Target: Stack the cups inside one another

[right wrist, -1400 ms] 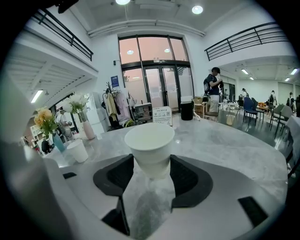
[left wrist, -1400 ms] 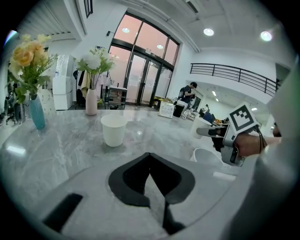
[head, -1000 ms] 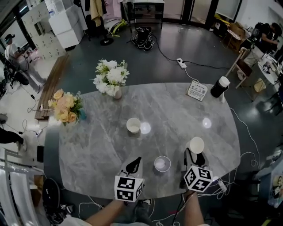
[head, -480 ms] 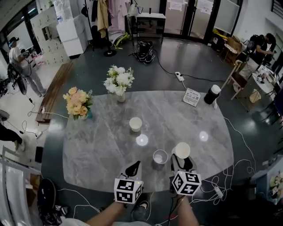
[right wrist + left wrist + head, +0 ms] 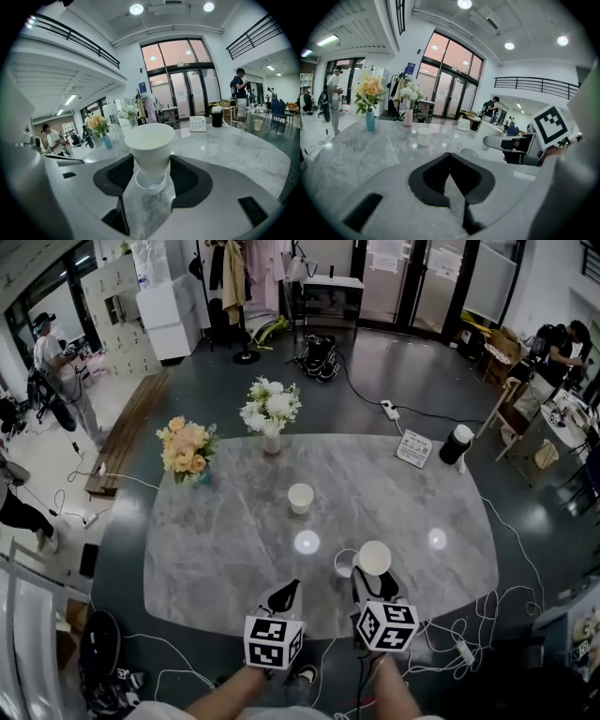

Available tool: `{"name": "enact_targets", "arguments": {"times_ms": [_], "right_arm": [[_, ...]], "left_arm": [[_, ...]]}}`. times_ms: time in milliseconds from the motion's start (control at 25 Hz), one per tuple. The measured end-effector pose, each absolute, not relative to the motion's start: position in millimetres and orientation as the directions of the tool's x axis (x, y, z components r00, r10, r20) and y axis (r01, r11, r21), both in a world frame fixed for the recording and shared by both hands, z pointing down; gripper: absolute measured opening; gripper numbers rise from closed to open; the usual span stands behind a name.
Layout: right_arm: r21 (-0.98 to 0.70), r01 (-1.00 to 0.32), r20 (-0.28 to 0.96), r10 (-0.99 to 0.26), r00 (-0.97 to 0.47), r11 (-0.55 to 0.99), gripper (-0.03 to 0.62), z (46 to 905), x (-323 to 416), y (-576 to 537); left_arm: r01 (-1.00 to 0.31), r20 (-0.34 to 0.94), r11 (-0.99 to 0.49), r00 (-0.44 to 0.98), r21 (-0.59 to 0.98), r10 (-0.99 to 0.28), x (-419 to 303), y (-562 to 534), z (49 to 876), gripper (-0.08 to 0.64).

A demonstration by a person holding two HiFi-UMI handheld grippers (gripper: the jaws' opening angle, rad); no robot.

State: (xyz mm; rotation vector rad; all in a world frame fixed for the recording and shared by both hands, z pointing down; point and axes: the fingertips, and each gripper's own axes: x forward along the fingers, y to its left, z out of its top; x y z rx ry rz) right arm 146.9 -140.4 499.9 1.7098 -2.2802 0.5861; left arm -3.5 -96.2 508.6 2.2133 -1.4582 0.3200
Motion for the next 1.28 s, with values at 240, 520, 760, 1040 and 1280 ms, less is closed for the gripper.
{"name": "enact_targets", "arguments": {"times_ms": [240,520,760,1040,1280], "right_arm": [[-0.181,-0.951,0.429,-0.85,-0.306,0.251,0.227,511,136,-140],[-0.186,-0.949,0.45,-0.836,-0.314,0.256,0.227,525,125,-145],[-0.174,-0.952,0.471,-0.828,-0.304,0.25,0.227,540,125,-148],[-0.168,-0.955,0.482,-0.825,-0.295,0.244,0.227,550,124,-153],[-0.168,-0.956,0.488,-0.822,-0.294,0.242,0.227,555,119,-155]], "left_arm": [[-0.917,0.455,-0.307,0.394,0.255,-0.799,-12,-91,519,-0.005],[-0.923,0.472,-0.286,0.379,0.258,-0.796,-23,-93,529,-0.005],[-0.925,0.492,-0.271,0.372,0.266,-0.787,-27,-94,542,-0.005],[-0.927,0.516,-0.259,0.367,0.271,-0.774,-33,-96,555,-0.005],[-0.925,0.522,-0.26,0.371,0.275,-0.768,-36,-102,561,-0.005]]}}
